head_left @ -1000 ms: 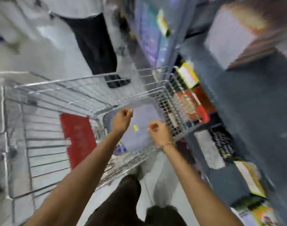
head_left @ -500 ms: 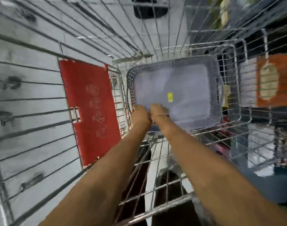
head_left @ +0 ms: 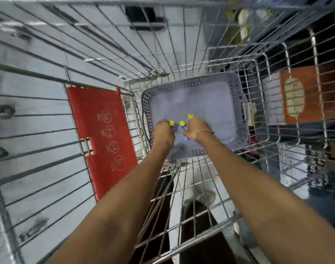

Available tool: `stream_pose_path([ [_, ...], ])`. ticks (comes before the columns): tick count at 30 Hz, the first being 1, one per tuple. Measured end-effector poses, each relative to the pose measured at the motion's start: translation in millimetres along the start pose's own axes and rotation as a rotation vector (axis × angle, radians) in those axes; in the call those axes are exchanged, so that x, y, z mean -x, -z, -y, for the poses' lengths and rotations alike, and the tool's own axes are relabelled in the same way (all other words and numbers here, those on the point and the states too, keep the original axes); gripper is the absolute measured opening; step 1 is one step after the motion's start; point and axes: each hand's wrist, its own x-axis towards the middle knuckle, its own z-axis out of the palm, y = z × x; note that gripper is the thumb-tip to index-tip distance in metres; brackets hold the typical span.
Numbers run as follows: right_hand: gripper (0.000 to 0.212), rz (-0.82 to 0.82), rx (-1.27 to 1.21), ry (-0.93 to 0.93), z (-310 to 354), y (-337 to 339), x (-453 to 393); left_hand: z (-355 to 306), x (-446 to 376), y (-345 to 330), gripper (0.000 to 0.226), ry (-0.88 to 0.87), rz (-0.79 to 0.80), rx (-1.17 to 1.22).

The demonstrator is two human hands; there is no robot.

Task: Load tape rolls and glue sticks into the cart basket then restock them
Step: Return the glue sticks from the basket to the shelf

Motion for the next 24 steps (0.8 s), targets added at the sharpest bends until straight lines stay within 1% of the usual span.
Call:
stream_pose_path([
  [1,0.016,-0.016,-0.050,-0.015,-1.3,10.3,5.7,-8.1,3.1,5.9,0.021,-0.022,-0.003,0.037],
  [3,0.027,-0.096,-0.188,-0.050,-7.7,36.3,26.6,-32.9,18.2,19.8,0.024,-0.069,-0.020,0.158],
  [5,0.023,-0.209,-0.317,-0.047,-16.6,61.8,48.8,-58.9,36.0,33.9,0.027,-0.118,-0.056,0.299],
  [6,0.027,-0.268,-0.379,-0.047,-23.4,74.0,61.0,-72.8,45.2,40.1,0.028,-0.163,-0.058,0.361],
  [9,0.028,-0.486,-0.526,-0.039,-68.5,111.3,118.3,-129.4,84.1,52.4,0.026,-0.353,0.028,0.452],
  [11,0.023,-0.672,-0.646,-0.023,-103.8,127.4,163.4,-163.8,109.9,48.7,0.019,-0.484,0.062,0.485],
  [13,0.015,-0.853,-0.801,-0.009,-144.3,129.7,216.8,-195.2,147.9,31.6,0.019,-0.626,0.102,0.484],
  [15,0.016,-0.942,-0.961,-0.024,-177.8,119.9,262.7,-217.0,185.4,7.8,0.020,-0.721,0.179,0.498],
  [17,0.019,-1.022,-1.054,-0.114,-218.8,100.2,312.1,-237.3,232.9,-22.1,0.018,-0.834,0.254,0.454],
  [18,0.019,-1.094,-1.093,-0.167,-247.7,83.1,347.0,-250.7,268.3,-43.8,0.020,-0.907,0.332,0.431],
  [21,0.015,-1.267,-1.186,-0.311,-321.0,18.4,434.8,-275.0,362.0,-104.9,0.025,-1.049,0.519,0.395],
  [24,0.010,-1.396,-1.213,-0.478,-377.8,-42.5,508.4,-283.4,436.1,-160.5,0.024,-1.145,0.614,0.339],
])
